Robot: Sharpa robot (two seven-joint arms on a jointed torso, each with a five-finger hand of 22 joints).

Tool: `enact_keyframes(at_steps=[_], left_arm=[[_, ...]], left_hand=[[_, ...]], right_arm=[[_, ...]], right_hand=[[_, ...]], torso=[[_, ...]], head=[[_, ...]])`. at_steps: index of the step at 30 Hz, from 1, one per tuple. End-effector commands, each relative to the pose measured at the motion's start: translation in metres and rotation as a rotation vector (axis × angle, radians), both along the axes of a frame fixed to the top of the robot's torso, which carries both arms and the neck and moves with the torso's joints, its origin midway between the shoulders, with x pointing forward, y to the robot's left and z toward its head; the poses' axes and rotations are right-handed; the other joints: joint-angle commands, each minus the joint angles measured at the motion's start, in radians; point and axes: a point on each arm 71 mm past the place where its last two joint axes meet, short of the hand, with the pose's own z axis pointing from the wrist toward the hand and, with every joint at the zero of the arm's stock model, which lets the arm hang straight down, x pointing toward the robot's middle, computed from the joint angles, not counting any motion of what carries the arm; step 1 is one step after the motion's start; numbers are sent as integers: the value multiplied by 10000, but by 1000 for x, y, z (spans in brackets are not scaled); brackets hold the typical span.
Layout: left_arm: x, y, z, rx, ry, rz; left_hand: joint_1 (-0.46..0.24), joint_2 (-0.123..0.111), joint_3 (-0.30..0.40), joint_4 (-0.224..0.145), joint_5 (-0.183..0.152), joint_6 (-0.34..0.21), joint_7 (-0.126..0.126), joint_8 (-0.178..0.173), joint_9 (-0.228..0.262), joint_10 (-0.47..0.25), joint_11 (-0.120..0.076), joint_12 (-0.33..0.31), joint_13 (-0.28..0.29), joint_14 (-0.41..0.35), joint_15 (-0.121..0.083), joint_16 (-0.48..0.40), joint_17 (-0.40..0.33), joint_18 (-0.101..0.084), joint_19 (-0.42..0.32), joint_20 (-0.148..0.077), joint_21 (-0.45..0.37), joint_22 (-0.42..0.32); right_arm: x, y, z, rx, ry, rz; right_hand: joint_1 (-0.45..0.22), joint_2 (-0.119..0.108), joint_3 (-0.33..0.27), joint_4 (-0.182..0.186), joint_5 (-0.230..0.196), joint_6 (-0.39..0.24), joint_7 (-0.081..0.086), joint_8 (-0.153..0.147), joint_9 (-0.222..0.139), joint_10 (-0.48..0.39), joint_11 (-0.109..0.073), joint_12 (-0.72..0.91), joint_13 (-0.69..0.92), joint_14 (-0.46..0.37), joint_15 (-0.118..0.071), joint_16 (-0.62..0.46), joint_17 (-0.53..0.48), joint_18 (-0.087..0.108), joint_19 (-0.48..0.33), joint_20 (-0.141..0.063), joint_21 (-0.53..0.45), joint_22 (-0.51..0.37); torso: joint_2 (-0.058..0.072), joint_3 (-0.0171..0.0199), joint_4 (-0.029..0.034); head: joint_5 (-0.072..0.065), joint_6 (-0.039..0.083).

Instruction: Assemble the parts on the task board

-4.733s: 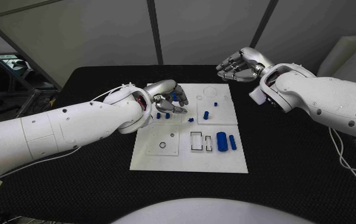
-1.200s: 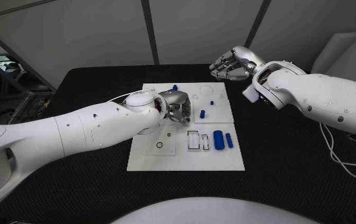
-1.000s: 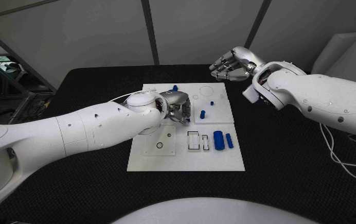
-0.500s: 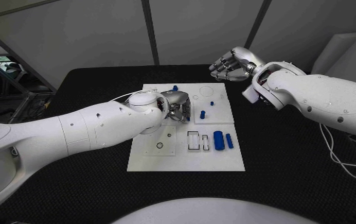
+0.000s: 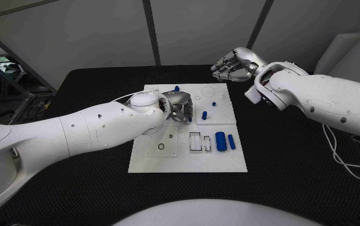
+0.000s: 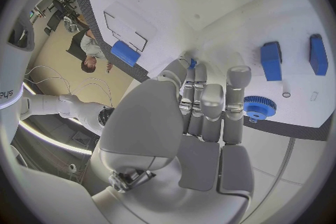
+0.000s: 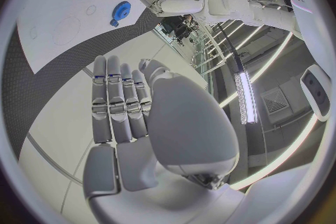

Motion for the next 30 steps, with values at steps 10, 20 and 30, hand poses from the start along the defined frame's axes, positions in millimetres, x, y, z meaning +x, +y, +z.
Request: enact_keyframes(at_steps=[10, 20, 30], left_arm=[[-2, -1, 1, -364, -589, -286], [-2, -1, 5, -754, -934, -417], [-5, 4, 8, -892, -1046, -411]], left_hand=[[-136, -184, 1276, 18, 247, 344, 33, -141, -128, 366, -34, -209, -260, 158, -133, 205, 18, -322, 349, -92, 524, 450], [-454, -605, 2168, 39, 347, 515, 26, -281, -200, 581, -78, -369, -397, 203, -138, 240, -90, -352, 447, -125, 694, 658], [-581, -729, 2348, 66, 382, 524, 24, -326, -219, 618, -78, -398, -420, 249, -139, 278, -28, -359, 472, -126, 722, 702]], right_arm=[[0, 1, 1, -9, -12, 63], [0, 1, 1, -4, -19, 57], [0, 0, 0, 2, -34, 29]], right_hand=[[-101, 25, 37, -25, 34, 79, 0, 28, 0, 31, 16, 29, 0, 48, -7, -10, -2, 54, -35, -32, 41, 21], [-129, 21, 41, -20, 39, 75, 2, 24, -2, 25, 19, 24, -1, 45, -3, -16, -3, 51, -47, -30, 44, 28], [-156, 19, 46, -14, 48, 69, 4, 20, -3, 19, 22, 19, -1, 40, 1, -22, -5, 48, -59, -28, 46, 33]], torso=[[-3, -7, 7], [-4, -6, 8], [-9, -4, 8]], head=[[10, 11], [34, 12], [37, 46]])
